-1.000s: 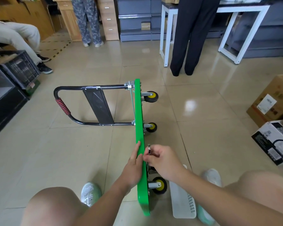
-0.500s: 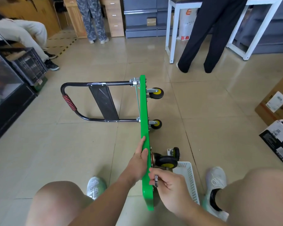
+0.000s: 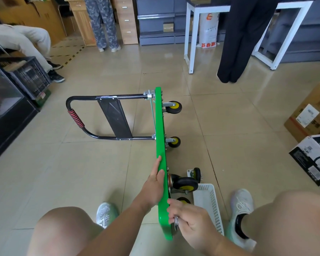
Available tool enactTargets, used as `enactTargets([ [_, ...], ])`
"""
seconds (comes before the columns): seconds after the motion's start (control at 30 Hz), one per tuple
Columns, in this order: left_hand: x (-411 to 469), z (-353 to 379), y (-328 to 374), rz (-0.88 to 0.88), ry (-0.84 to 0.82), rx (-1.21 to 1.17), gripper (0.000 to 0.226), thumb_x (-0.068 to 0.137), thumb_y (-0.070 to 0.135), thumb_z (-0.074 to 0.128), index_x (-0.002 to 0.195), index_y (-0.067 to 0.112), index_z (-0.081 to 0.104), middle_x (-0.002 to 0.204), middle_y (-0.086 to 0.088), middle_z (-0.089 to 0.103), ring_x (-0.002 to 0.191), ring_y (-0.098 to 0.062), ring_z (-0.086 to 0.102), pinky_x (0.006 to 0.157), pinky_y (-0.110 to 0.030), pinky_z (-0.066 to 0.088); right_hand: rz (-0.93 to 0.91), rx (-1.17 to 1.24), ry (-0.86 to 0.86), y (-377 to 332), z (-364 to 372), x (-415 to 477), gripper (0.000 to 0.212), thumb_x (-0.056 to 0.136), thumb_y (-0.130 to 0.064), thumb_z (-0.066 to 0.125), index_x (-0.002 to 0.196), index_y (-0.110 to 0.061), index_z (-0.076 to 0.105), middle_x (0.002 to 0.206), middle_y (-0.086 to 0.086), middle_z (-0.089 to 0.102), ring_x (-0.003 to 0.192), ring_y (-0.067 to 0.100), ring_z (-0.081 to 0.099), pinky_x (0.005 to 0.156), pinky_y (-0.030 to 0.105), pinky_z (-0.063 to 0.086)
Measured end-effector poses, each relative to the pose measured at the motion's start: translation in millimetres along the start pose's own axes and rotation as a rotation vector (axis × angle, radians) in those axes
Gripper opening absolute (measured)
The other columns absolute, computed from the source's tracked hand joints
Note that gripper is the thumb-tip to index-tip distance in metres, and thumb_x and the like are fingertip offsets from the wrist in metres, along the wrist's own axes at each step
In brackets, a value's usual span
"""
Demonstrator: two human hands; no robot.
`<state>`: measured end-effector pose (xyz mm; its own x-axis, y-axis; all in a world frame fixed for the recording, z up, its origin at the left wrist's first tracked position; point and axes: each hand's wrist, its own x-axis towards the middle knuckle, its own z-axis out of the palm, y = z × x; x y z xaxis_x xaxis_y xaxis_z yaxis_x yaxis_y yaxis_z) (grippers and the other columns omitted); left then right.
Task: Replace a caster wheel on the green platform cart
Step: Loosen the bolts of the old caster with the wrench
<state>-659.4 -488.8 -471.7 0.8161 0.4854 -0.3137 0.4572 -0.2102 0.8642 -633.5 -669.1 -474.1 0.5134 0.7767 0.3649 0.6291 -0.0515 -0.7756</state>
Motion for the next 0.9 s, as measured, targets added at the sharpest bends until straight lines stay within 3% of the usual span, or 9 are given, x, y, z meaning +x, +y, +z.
enactTargets([
  [0.17, 5.0, 2.2, -4.9, -0.016, 0.034, -0.020, 0.050, 0.113, 0.034, 0.026, 0.159, 0.052, 0.016, 0.088, 0.025, 0.045, 0.078, 0.004, 0.049, 0.081, -0.028, 0.042, 0.276, 0.233, 0.050, -9.1, -8.0, 22.1, 0.023, 0.087, -0.018, 0.056, 0.093, -0.030, 0.074, 0.095, -0.008, 0.076, 0.087, 0.010, 0.075, 0.080, 0.040, 0.061],
  [0.23, 4.4, 2.6, -5.3, -0.010, 0.027, -0.040, 0.051, 0.112, 0.035, 0.025, 0.158, 0.056, 0.015, 0.093, 0.019, 0.051, 0.088, -0.016, 0.062, 0.092, -0.039, 0.047, 0.351, 0.321, 0.121, -20.9, -19.1, 34.7, 0.018, 0.083, -0.025, 0.063, 0.085, -0.040, 0.074, 0.083, -0.006, 0.075, 0.082, 0.015, 0.075, 0.080, 0.034, 0.060],
  [0.3, 3.9, 2.5, -6.2, -0.019, 0.015, -0.060, 0.052, 0.112, 0.038, 0.025, 0.158, 0.058, 0.013, 0.103, 0.012, 0.057, 0.099, -0.029, 0.063, 0.098, -0.042, 0.048, 0.367, 0.398, 0.171, -24.4, -30.3, 47.0, 0.022, 0.088, -0.012, 0.070, 0.080, -0.032, 0.075, 0.080, -0.005, 0.074, 0.080, 0.014, 0.072, 0.081, 0.028, 0.058],
  [0.4, 4.2, 2.9, -7.7, -0.013, 0.015, -0.053, 0.052, 0.113, 0.038, 0.025, 0.160, 0.055, 0.012, 0.117, 0.011, 0.057, 0.101, -0.012, 0.057, 0.091, -0.028, 0.044, 0.527, 0.567, 0.194, -16.9, -41.0, 71.0, 0.019, 0.090, 0.002, 0.068, 0.082, -0.014, 0.075, 0.080, 0.001, 0.075, 0.081, 0.012, 0.070, 0.078, 0.026, 0.060],
  [0.5, 3.9, 1.9, -6.7, -0.022, 0.016, -0.044, 0.050, 0.113, 0.039, 0.023, 0.157, 0.059, 0.011, 0.110, 0.012, 0.058, 0.097, -0.012, 0.059, 0.083, -0.017, 0.042, 0.645, 0.605, 0.152, -8.0, -46.9, 93.3, 0.014, 0.090, 0.003, 0.067, 0.092, -0.010, 0.073, 0.084, 0.007, 0.077, 0.084, 0.018, 0.074, 0.074, 0.028, 0.062],
  [0.6, 3.0, 1.8, -4.1, -0.038, 0.012, -0.057, 0.051, 0.113, 0.041, 0.022, 0.157, 0.062, 0.007, 0.135, 0.005, 0.058, 0.109, -0.012, 0.062, 0.091, -0.030, 0.045, 0.660, 0.559, 0.068, -1.0, -46.5, 106.2, 0.012, 0.093, -0.002, 0.066, 0.099, -0.011, 0.071, 0.090, 0.012, 0.077, 0.090, 0.022, 0.075, 0.078, 0.033, 0.062],
  [0.67, 2.5, 1.6, -3.1, -0.026, 0.011, -0.064, 0.051, 0.113, 0.041, 0.023, 0.157, 0.062, 0.007, 0.146, 0.008, 0.051, 0.112, -0.008, 0.059, 0.096, -0.030, 0.039, 0.663, 0.545, 0.009, 0.5, -45.3, 114.3, 0.011, 0.094, -0.006, 0.066, 0.100, -0.014, 0.071, 0.092, 0.010, 0.077, 0.092, 0.021, 0.074, 0.079, 0.034, 0.062],
  [0.77, 3.3, 1.4, -5.2, -0.024, -0.004, -0.067, 0.051, 0.113, 0.041, 0.023, 0.158, 0.060, 0.007, 0.150, 0.010, 0.048, 0.115, -0.009, 0.059, 0.097, -0.030, 0.041, 0.641, 0.496, -0.128, -1.1, -44.3, 128.0, 0.008, 0.095, -0.011, 0.067, 0.098, -0.017, 0.071, 0.090, 0.007, 0.077, 0.091, 0.016, 0.074, 0.077, 0.031, 0.061],
  [0.9, 3.8, 0.9, -5.4, -0.033, -0.007, -0.153, 0.049, 0.109, 0.058, 0.027, 0.155, 0.064, 0.013, 0.155, 0.013, 0.047, 0.135, -0.009, 0.053, 0.119, -0.037, 0.038, 0.621, 0.448, -0.208, -3.5, -33.5, 128.9, 0.011, 0.094, -0.014, 0.068, 0.095, -0.025, 0.073, 0.088, 0.000, 0.078, 0.093, 0.015, 0.073, 0.083, 0.035, 0.061],
])
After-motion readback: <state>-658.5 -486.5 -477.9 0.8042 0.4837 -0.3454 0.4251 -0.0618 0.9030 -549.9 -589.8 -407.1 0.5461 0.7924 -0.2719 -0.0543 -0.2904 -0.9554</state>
